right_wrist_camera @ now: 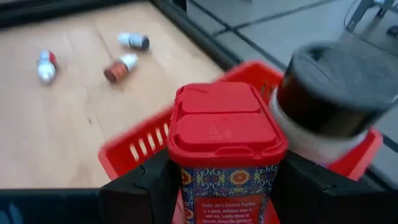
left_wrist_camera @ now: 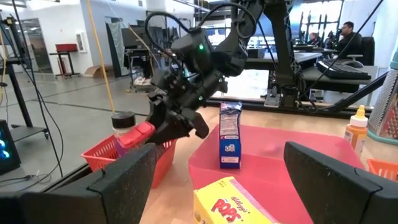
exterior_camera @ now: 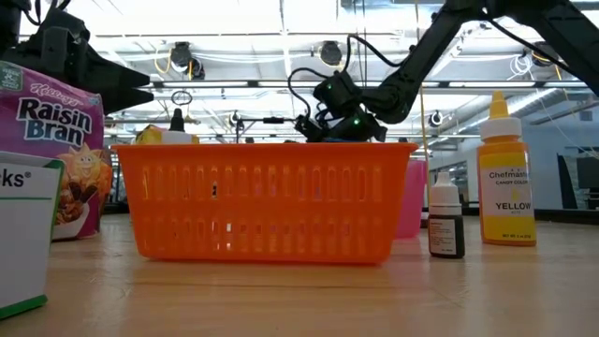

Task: Pick & Place Kitchen Items
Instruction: Put the red seasoning can into the red bin, then put the orange seasoning pack into the red bin

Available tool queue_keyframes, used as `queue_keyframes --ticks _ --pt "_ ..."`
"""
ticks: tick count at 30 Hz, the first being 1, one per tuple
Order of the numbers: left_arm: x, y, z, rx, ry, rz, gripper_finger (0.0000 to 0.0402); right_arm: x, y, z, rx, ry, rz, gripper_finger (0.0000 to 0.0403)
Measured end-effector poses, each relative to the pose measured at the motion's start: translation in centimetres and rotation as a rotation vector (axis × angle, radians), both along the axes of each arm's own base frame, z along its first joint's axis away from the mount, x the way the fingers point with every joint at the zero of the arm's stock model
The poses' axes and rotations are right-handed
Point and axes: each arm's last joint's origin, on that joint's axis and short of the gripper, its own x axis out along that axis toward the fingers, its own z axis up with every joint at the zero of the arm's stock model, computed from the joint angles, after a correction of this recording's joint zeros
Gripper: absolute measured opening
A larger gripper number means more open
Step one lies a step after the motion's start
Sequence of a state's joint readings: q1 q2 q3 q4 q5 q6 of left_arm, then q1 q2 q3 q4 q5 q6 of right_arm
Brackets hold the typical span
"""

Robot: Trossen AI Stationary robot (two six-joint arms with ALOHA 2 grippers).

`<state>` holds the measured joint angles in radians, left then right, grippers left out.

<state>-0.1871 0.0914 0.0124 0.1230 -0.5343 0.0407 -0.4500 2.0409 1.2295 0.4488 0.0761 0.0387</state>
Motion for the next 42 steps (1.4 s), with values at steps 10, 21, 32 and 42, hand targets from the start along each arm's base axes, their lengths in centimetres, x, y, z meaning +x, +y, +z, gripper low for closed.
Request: queue_keyframes --ticks 10,21,32,42 --pt "0.0 0.0 0.0 0.004 0.001 0.0 0.0351 0.0 0.1 -0.2 0.021 0.004 0.031 0.0215" --pt "0.0 0.0 0.0 0.003 0.001 0.0 0.0351 0.0 0.2 0.1 0.005 0.012 0.058 0.0278" --pt "-0.1 0.1 0.0 -0.038 -0.014 0.051 0.0351 -0.8 1.0 3.2 -0.052 0.059 0.042 0.0278" --pt "-0.5 0.9 -0.5 -0.199 -0.059 0.355 0.0351 -0.9 2.1 4.8 -0.063 0.04 0.065 0.0278"
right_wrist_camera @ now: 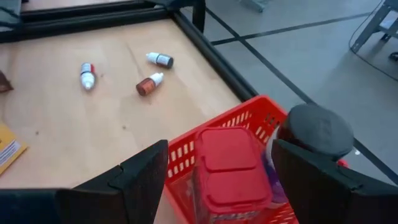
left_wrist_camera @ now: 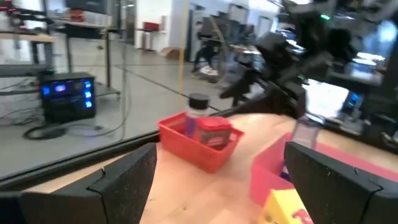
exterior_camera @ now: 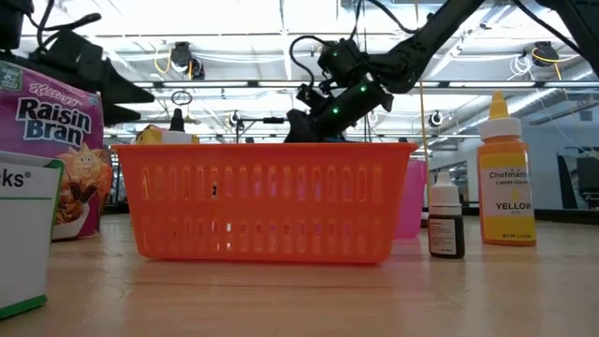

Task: Pick & Place Kitchen Items
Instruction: Put the orange seasoning pack into the red bin

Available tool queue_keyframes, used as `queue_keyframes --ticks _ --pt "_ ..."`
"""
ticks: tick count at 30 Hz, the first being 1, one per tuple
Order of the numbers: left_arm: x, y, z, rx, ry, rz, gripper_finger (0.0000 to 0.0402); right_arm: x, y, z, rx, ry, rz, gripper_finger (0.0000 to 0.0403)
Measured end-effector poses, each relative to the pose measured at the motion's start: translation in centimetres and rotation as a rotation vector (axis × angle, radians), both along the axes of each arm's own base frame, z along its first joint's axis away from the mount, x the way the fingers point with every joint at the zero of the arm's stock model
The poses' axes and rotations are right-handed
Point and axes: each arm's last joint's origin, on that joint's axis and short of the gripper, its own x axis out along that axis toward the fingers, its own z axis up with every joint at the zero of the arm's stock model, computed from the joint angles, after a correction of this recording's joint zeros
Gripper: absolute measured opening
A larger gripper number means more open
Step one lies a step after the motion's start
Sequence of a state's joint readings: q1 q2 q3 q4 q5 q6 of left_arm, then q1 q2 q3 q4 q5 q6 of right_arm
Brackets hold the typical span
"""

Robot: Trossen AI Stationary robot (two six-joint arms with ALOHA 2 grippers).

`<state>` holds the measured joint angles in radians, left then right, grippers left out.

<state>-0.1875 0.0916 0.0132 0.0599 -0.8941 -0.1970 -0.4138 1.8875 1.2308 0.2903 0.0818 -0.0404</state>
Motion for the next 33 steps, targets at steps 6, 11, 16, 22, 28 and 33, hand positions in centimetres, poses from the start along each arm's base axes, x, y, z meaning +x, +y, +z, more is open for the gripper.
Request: queue_keyframes --ticks 6,11,16,22,28,33 --pt "-0.4 0.0 0.6 -0.074 0.025 0.016 0.0351 -0.1 0.1 -0.3 0.001 0.038 -0.018 0.0279" --pt "-1.9 0.2 1.4 -0.246 0.093 0.049 0.0351 -0.2 0.2 -0.5 0.009 0.055 -0.019 0.0279" --pt "-3.0 0.2 1.0 -0.426 0.158 0.024 0.0351 -0.2 0.2 -0.5 0.01 0.058 -0.019 0.0279" --pt "-3.3 0.0 0.3 -0.551 0.196 -0.016 0.0351 -0.2 0.2 -0.5 0.012 0.057 -0.02 0.0279" --pt "-3.2 -0.2 -0.3 -0.618 0.262 -0.078 0.0351 -0.2 0.2 -0.5 0.013 0.056 -0.02 0.0279" --pt "-2.9 -0.4 -1.2 -0.657 0.332 -0.074 0.0351 -0.2 0.2 -0.5 0.013 0.056 -0.02 0.0279"
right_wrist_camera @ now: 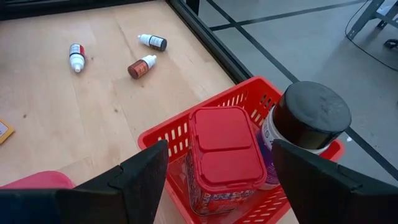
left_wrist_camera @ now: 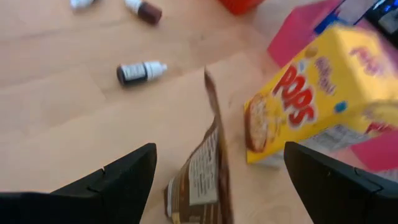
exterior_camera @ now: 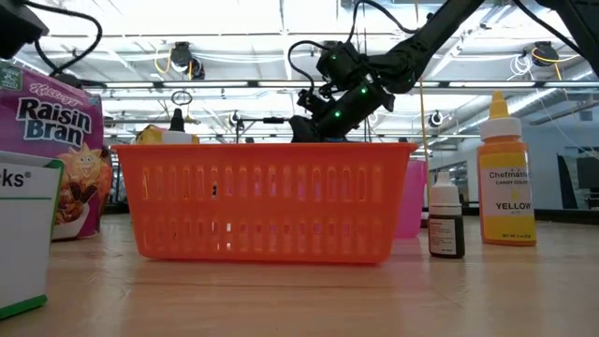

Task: Pick & Place Kitchen Items
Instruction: Put the orange seasoning pack into the red bin

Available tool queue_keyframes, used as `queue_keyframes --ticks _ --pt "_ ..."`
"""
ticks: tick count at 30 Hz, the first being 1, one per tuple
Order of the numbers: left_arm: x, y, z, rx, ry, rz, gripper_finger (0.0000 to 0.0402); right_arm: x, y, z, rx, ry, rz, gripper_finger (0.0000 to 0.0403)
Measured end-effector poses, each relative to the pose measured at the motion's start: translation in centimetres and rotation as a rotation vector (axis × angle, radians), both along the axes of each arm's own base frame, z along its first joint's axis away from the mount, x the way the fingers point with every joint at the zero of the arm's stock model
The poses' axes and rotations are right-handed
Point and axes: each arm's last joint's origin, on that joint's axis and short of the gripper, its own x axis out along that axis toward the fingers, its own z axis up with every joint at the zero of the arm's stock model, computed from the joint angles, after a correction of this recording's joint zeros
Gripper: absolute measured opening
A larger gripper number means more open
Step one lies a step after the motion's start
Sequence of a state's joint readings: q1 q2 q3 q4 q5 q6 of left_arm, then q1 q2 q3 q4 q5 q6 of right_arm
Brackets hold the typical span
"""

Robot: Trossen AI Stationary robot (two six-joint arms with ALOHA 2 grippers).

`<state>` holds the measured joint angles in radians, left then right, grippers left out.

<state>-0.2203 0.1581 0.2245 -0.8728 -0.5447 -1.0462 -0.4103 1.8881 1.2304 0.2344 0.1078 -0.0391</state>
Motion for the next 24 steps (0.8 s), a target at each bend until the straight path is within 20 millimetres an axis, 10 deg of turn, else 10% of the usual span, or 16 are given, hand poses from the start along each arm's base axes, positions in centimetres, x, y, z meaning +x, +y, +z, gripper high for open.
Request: queue_keyframes --ticks 12,24 --pt "0.37 -0.12 -0.37 -0.023 0.041 0.015 0.0328 0.01 0.0 -0.01 0.0 0.0 0.0 0.0279" --pt "0.37 -0.09 -0.36 0.004 0.05 0.003 0.0039 0.01 0.0 -0.01 0.0 0.0 0.0 0.0279"
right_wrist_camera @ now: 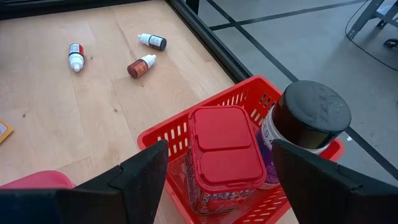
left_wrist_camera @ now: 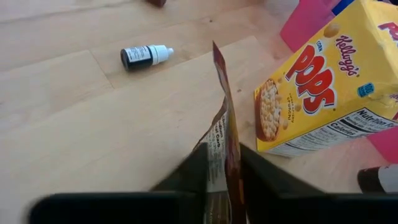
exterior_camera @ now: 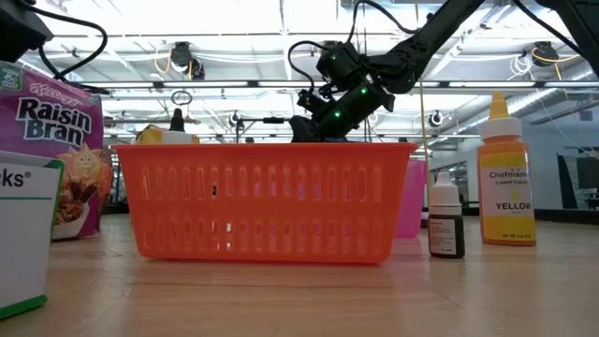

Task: Pick & Place Kitchen Items
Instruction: Put the orange seasoning pack into the red bin

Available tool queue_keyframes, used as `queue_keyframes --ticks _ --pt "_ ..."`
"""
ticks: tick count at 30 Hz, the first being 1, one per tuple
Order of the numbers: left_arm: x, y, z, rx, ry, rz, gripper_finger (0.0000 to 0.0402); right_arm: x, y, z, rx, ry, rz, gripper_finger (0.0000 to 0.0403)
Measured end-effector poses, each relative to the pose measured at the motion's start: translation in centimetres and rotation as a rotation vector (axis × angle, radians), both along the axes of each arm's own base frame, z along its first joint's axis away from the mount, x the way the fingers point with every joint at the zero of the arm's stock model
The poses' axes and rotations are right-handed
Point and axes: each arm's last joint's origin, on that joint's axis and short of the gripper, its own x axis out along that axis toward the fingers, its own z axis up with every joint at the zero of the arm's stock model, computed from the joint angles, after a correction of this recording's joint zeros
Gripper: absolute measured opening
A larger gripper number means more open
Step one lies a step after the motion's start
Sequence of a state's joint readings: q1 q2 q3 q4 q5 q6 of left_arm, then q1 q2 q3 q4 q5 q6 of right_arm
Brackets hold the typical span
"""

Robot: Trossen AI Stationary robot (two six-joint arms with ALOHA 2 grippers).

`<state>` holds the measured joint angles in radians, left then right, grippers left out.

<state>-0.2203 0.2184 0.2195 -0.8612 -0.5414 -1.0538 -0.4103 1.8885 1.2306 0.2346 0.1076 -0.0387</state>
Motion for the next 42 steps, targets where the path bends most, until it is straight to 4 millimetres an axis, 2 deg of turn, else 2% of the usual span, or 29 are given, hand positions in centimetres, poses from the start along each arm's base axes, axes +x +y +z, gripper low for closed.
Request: queue_keyframes --ticks 2,7,11,15,28,34,42 --pt "0.0 0.0 0.0 0.005 0.001 -0.003 0.0012 0.0 0.0 0.0 0.0 0.0 0.0 0.0278" --pt "0.1 0.0 0.1 -0.004 -0.019 0.008 0.0005 0.0 0.0 0.0 0.0 0.0 0.0 0.0278" --pt "0.7 -0.1 0.8 -0.002 -0.106 -0.008 0.0002 0.0 0.0 0.0 0.0 0.0 0.0 0.0279" --pt "1.1 -0.2 2.4 0.029 -0.18 -0.034 0.0001 0.0 0.0 0.0 0.0 0.0 0.0 0.0279" --pt "1.2 0.7 7.0 0.212 -0.207 0.046 0.0 0.0 0.0 0.0 0.002 -0.001 0.003 0.0279" --pt "3.6 1.3 8.7 0.362 -0.241 0.034 0.0 0.2 0.2 0.2 -0.009 -0.027 0.009 0.0279" --pt "6.3 3.3 9.4 0.457 -0.242 0.007 0.0 0.7 1.8 1.2 -0.035 -0.044 0.059 0.0276"
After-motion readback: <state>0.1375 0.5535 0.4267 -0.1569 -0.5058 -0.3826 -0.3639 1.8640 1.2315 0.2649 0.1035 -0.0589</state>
